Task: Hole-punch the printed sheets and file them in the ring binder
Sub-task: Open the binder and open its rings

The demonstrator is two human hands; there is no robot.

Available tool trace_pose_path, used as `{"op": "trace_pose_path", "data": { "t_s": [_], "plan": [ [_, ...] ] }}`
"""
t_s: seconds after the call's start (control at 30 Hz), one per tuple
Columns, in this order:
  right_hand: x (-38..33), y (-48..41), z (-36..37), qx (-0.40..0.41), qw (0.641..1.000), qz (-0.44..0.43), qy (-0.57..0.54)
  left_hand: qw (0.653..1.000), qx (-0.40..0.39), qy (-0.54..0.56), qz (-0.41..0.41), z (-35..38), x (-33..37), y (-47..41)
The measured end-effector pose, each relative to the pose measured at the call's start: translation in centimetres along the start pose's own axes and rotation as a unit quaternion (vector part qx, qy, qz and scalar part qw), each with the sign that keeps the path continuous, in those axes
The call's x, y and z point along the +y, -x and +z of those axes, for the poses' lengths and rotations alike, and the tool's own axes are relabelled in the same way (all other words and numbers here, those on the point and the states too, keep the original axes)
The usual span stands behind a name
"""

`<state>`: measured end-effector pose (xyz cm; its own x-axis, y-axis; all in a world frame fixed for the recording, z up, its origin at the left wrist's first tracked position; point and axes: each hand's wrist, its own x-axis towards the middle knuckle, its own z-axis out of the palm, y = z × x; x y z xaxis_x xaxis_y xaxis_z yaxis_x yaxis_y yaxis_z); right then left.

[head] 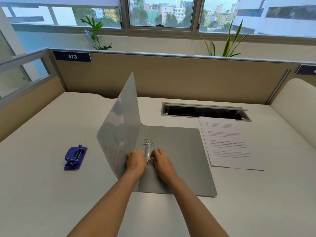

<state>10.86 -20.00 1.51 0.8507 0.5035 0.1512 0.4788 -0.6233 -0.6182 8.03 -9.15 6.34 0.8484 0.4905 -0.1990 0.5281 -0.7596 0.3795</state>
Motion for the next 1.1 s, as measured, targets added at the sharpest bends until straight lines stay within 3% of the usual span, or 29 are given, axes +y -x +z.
{"op": "trace_pose_path", "data": {
  "t_s": [0.17,0.4,0.63,0.83,0.97,1.1],
  "plan": [
    [1.6,0.8,-1.1,-0.027,1.0,0.01,-0.01,1.0,-0.005,-0.011,-0.003,0.0,0.3,0.0],
    [7.0,2.3,-5.1,-0.011,0.987,0.064,0.146,1.0,-0.022,0.001,-0.013,0.3,0.4,-0.4],
    [8.7,2.9,-5.5,-0.047,0.977,0.099,0.184,0.992,-0.112,0.054,-0.029,-1.1,0.2,-1.6],
    [8.8,2.8,-5.6,-0.047,0.976,0.1,0.186,0.976,0.019,0.149,0.157,-1.1,-0.1,-3.2],
    [8.8,2.9,-5.7,-0.052,0.977,0.096,0.185,0.975,-0.035,0.061,0.209,0.7,-1.1,-3.1],
    [8.9,2.9,-5.9,-0.061,0.977,0.098,0.18,0.974,-0.041,0.068,0.214,2.0,-1.7,-2.9]
  ]
}}
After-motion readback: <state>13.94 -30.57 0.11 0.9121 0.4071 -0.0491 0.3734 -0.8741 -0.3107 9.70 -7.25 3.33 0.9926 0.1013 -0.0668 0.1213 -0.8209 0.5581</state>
